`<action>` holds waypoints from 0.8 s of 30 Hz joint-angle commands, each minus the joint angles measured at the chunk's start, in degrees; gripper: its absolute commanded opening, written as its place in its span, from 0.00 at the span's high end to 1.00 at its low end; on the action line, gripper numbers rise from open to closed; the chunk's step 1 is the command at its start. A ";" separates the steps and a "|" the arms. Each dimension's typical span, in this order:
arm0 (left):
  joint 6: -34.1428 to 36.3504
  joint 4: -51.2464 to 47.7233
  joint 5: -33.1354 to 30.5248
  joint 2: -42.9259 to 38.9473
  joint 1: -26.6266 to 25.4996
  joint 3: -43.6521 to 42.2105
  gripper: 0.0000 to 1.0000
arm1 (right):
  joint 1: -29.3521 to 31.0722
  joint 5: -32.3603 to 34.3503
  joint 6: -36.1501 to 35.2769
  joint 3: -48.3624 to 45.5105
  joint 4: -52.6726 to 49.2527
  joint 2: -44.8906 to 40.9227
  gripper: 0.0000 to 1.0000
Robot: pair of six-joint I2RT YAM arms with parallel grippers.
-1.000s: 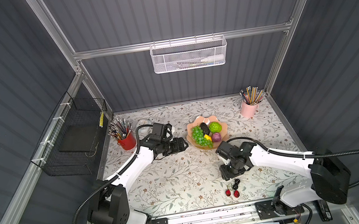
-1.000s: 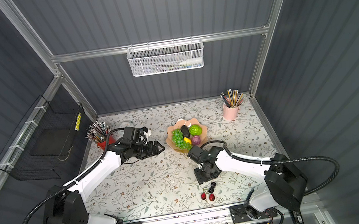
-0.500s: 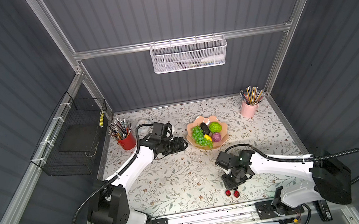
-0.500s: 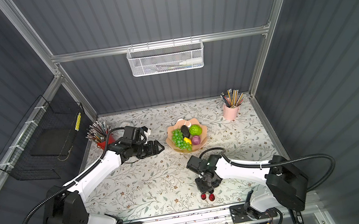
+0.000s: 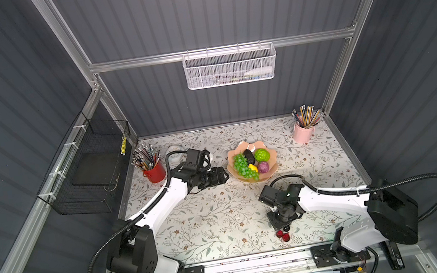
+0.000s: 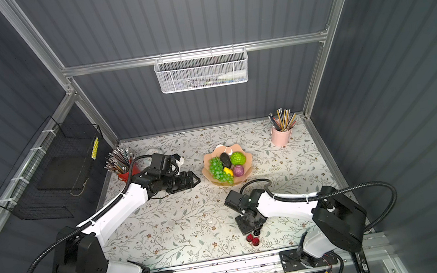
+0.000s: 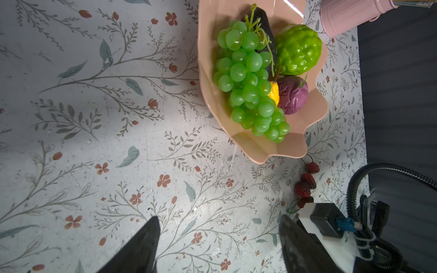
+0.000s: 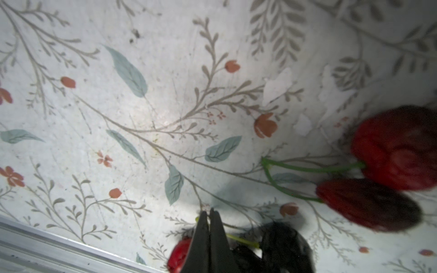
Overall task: Place and organize the fake fruits in the fruit bowl
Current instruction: 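Lift the red cherries with the right gripper and carry them over the bowl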
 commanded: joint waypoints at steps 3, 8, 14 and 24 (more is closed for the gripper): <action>-0.27 -1.53 -0.30 1.41 -0.42 2.32 0.21 | 0.07 2.76 -0.08 0.18 -2.07 -3.20 1.00; 0.00 -1.96 -0.59 1.38 -0.51 2.53 0.21 | -0.48 3.70 -0.12 3.25 -4.55 -5.77 1.00; -0.17 -2.05 -2.11 -0.83 -0.51 0.79 0.21 | -4.74 2.87 -2.21 10.72 -7.09 -8.22 1.00; -3.12 -1.20 -5.33 -3.64 -0.51 -2.39 0.21 | -19.46 0.58 -11.57 25.36 1.77 -1.04 1.00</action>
